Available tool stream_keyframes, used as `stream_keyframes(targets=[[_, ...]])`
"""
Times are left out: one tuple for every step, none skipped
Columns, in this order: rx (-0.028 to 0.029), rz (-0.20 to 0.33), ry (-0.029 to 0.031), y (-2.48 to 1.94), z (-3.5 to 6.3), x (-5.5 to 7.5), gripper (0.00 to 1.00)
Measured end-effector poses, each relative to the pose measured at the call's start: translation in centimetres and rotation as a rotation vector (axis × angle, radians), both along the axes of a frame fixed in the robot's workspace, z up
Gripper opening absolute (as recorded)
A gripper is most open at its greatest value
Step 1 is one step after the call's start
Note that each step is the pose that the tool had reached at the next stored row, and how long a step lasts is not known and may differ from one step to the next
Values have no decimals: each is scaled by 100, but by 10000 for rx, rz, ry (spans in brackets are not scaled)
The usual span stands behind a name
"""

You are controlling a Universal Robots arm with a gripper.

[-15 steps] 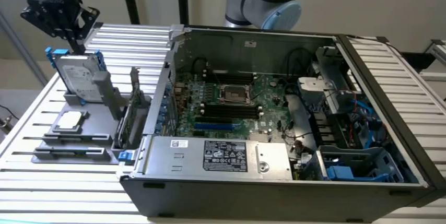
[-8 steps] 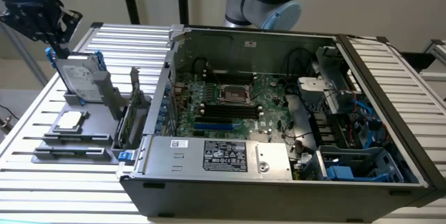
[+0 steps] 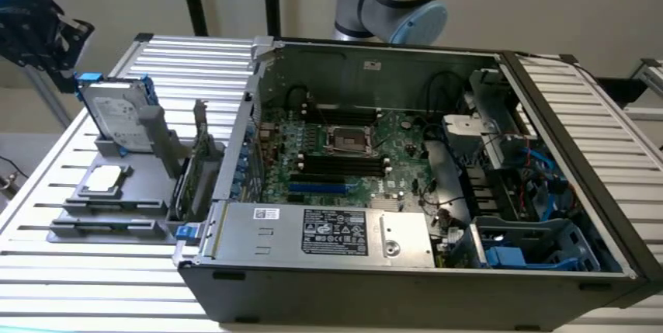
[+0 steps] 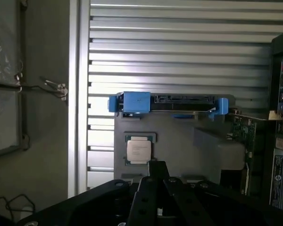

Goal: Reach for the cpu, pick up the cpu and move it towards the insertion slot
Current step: 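Pick up the cpu and move it towards the insertion slot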

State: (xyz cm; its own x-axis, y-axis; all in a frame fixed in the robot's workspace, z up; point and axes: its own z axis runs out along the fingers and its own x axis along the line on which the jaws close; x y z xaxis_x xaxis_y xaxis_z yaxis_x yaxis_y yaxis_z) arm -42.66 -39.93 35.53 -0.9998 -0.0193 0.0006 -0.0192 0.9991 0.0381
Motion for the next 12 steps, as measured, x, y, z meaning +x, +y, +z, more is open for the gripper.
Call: stream_keyframes(targets=[[1,-2,0,-15,-1,-32,11],[0,-1,0,-31,0,-59,11],[0,0,0,-46,0,-86,11],[-1,-1,0,-56,0,-111,11],[-1,-3,-1,-61,-1,-124,11],[-1,-2,0,-63,-1,-126,11],[-1,-2,0,-63,-1,-125,11],[-1,-1,-1,-63,-1,-125,12],[0,-1,-1,-63,-1,-125,12],[-1,-1,-1,-62,-1,-125,18],[-1,-1,-1,-62,-1,-125,24],[-1,-1,0,-63,0,-125,30]])
